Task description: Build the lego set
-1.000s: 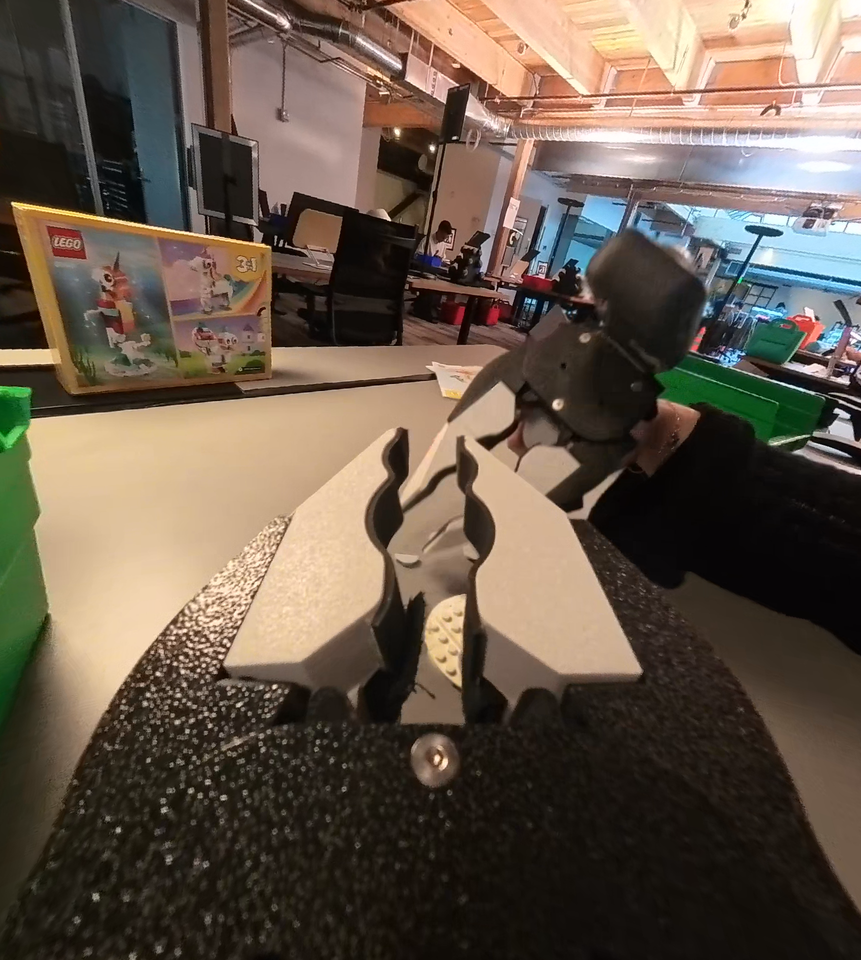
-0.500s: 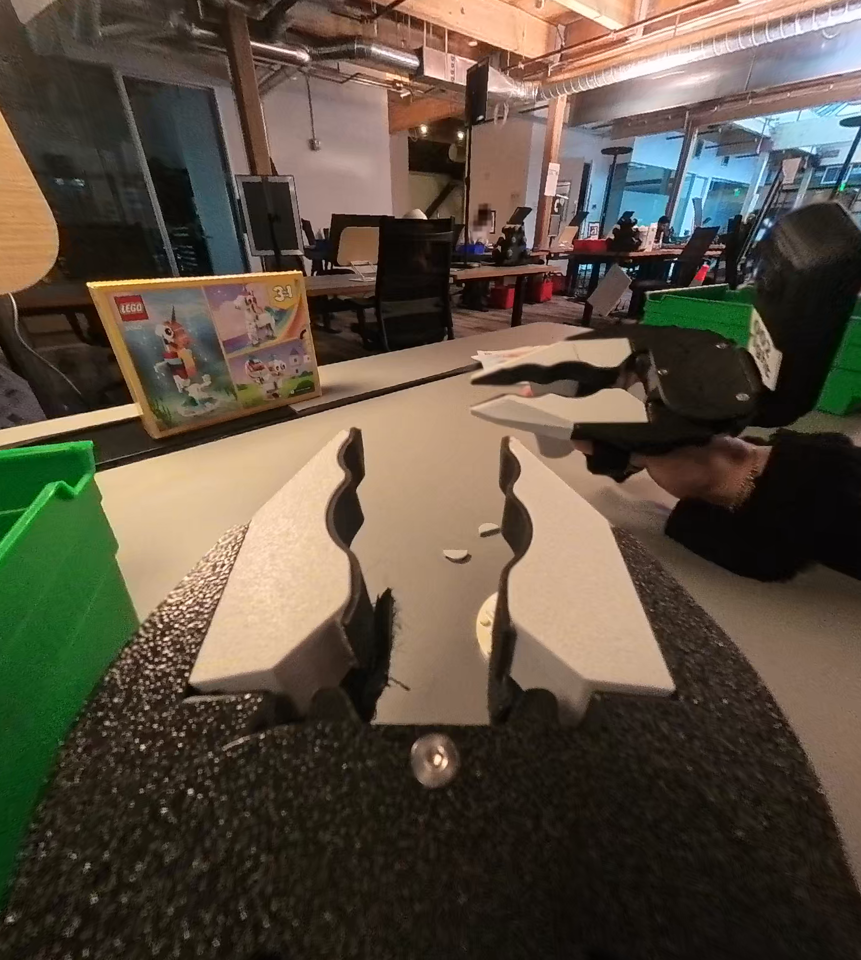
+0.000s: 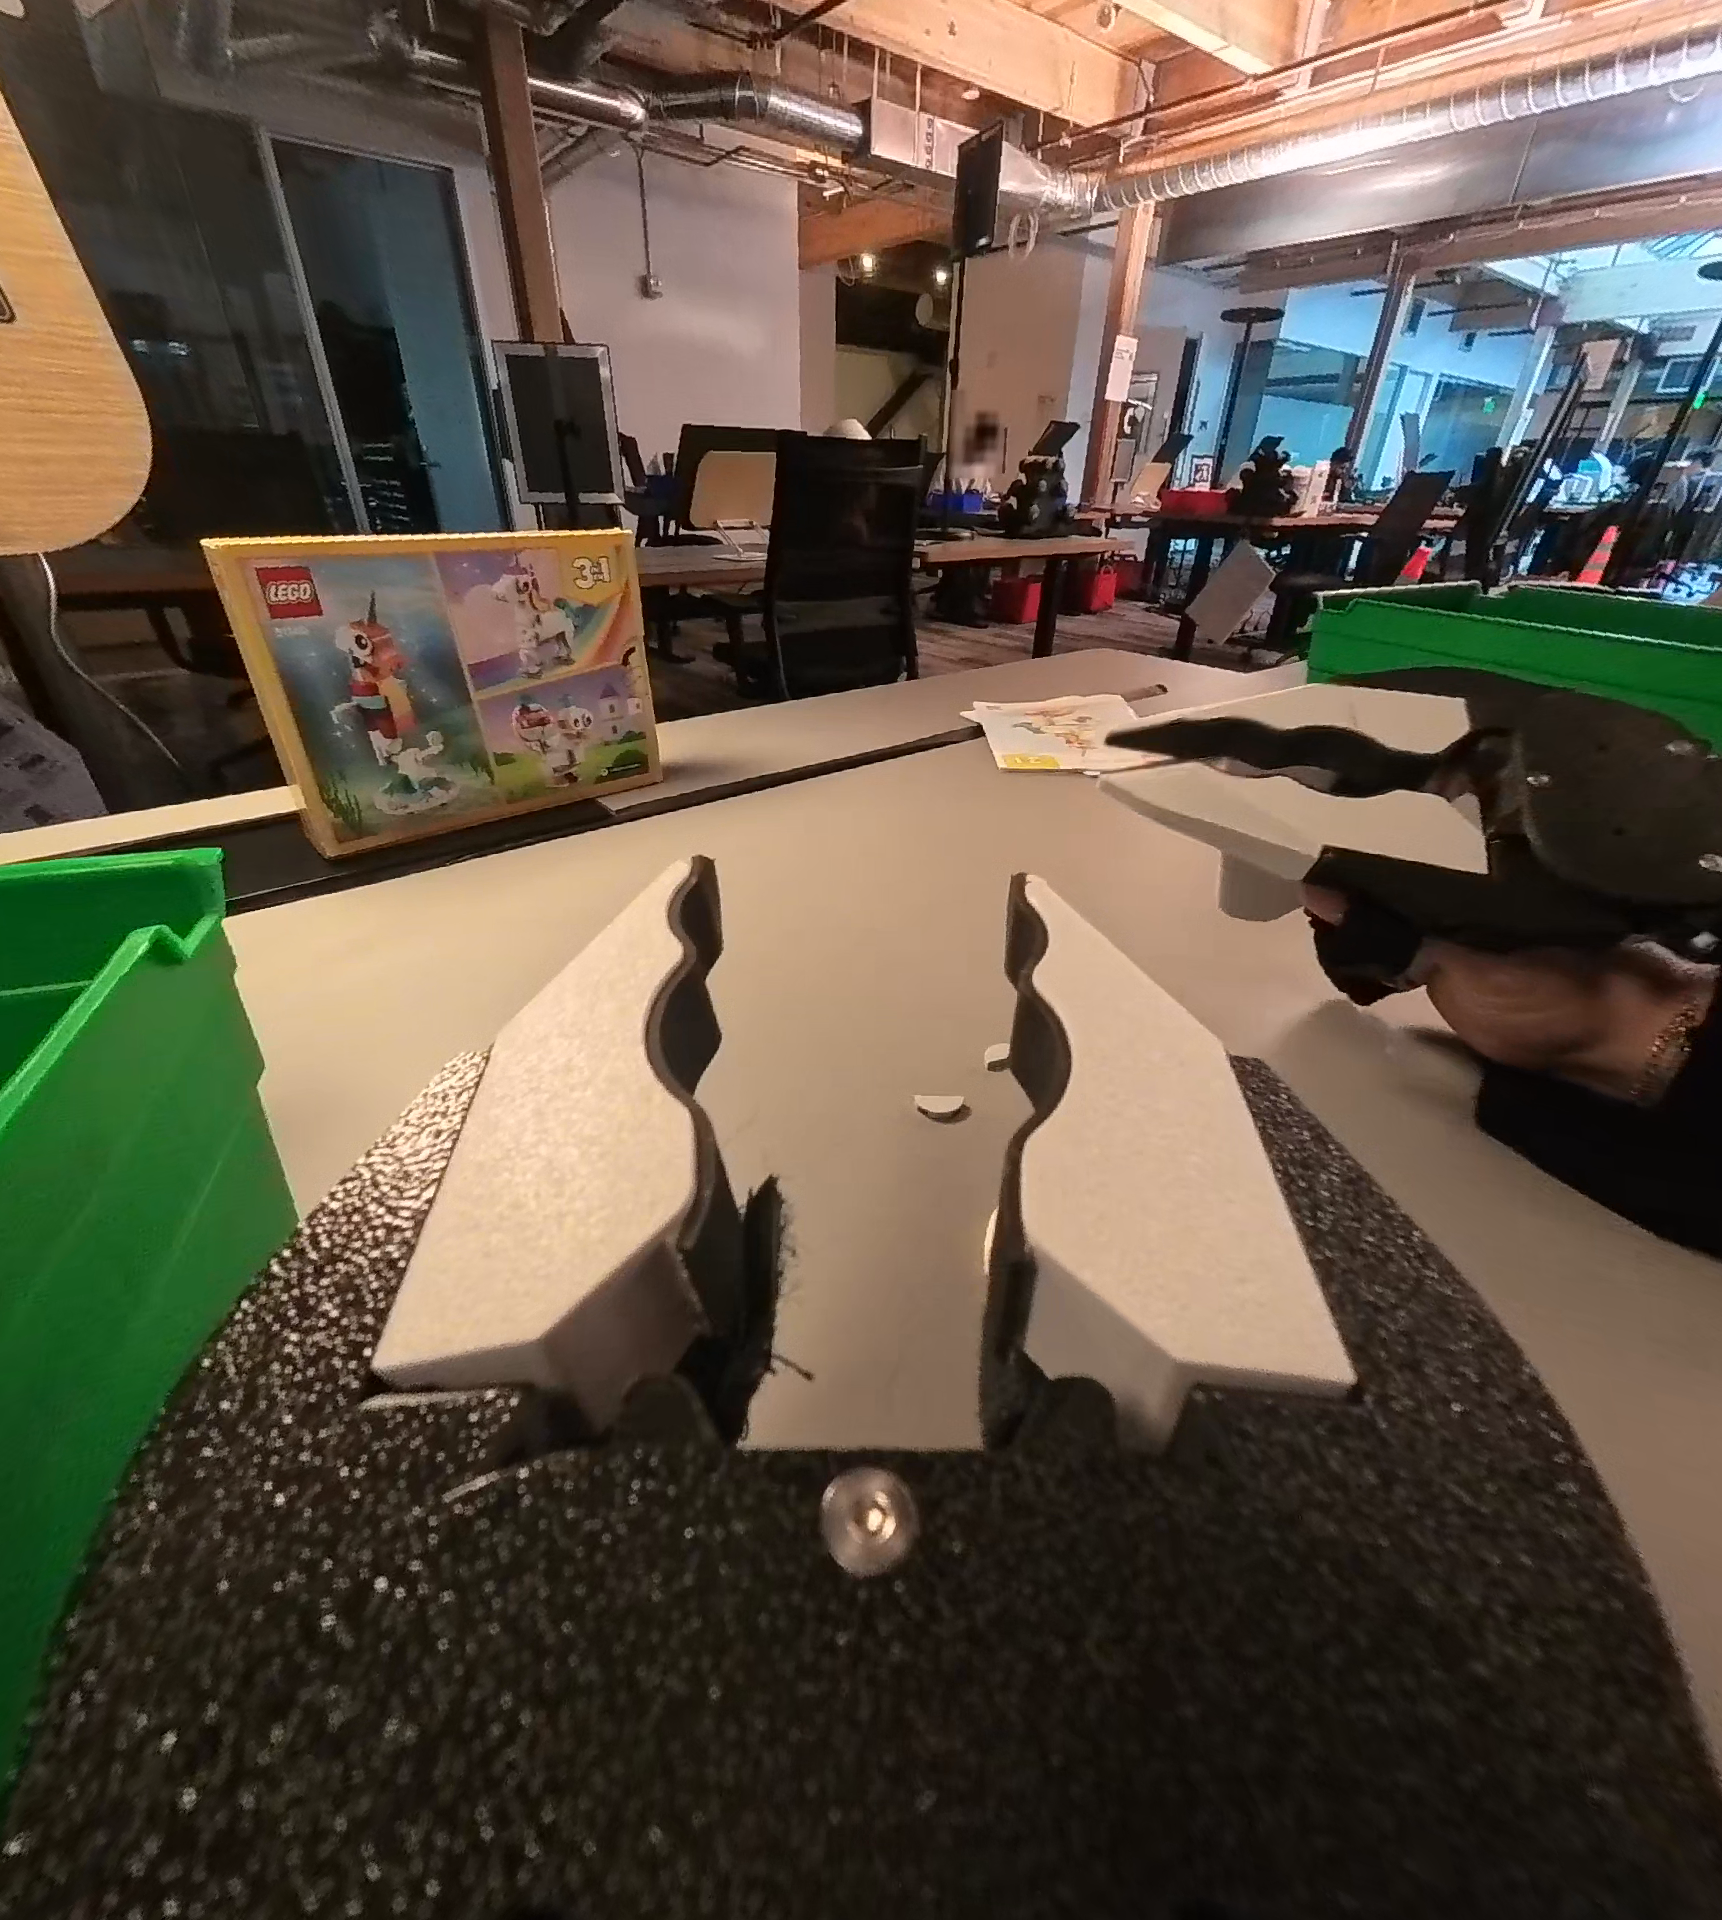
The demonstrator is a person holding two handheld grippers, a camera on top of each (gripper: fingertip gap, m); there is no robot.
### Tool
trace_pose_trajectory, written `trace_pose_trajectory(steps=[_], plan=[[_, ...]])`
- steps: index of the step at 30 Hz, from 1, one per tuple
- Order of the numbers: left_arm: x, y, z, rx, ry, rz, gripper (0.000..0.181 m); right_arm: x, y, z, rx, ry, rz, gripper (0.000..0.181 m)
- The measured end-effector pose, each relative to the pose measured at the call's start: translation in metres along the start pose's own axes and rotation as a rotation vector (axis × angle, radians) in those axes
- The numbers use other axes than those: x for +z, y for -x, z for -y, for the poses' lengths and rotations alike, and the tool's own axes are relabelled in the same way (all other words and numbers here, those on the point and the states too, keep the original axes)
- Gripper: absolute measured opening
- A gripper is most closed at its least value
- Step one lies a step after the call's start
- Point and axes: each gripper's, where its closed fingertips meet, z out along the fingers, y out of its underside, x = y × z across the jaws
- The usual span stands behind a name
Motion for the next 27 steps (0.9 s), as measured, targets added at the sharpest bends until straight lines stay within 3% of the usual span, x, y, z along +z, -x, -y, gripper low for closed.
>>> trace_pose_trajectory(steps=[27], plan=[[0.000,0.001,0.000,-0.011,-0.007,-0.009,0.050,0.005,0.008,0.005,-0.018,-0.042,0.028,0.011]])
